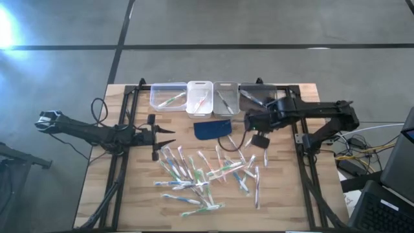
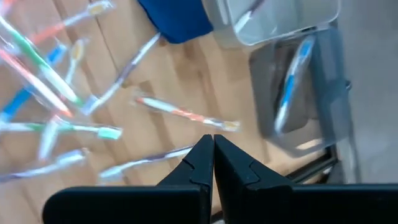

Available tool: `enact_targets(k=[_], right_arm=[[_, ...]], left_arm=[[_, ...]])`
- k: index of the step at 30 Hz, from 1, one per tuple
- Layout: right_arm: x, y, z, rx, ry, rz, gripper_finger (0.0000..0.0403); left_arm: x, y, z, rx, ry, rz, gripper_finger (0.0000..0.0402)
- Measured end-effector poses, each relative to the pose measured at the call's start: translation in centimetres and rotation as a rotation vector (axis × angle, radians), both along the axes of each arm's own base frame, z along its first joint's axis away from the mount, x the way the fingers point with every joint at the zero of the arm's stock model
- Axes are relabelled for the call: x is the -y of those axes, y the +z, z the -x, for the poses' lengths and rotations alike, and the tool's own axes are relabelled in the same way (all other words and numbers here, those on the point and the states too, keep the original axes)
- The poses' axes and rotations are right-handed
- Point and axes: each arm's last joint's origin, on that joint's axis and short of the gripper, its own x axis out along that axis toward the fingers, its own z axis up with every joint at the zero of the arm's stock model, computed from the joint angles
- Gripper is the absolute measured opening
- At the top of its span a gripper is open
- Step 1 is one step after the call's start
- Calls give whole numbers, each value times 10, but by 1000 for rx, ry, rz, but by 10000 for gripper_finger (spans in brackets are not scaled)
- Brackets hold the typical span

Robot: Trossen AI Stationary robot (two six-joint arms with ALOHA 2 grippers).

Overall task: Pick & Place Toothbrushes
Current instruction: Put the violet toothbrush into the gray bin

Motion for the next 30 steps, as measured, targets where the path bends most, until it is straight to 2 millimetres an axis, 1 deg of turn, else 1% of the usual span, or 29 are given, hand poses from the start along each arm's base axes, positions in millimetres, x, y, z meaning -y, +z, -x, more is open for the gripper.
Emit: enact_targets(k=[4,10,15,23,27,30], right_arm=[[-15,-10,1,34,-162,-30,8],[-51,-28,8,27,-251,-74,8],[-83,-38,20,64,-357,-97,8],[-131,-55,42,153,-630,-189,8],[-149,-65,47,195,-735,-226,8],[-160,-74,45,213,-796,-250,8]], left_arm=[[0,0,0,-2,0,0,147],[0,0,0,2,1,39,147],[0,0,0,5,1,65,147],[0,-1,0,4,2,67,147],[0,0,0,4,1,67,147],[0,0,0,5,2,67,147]])
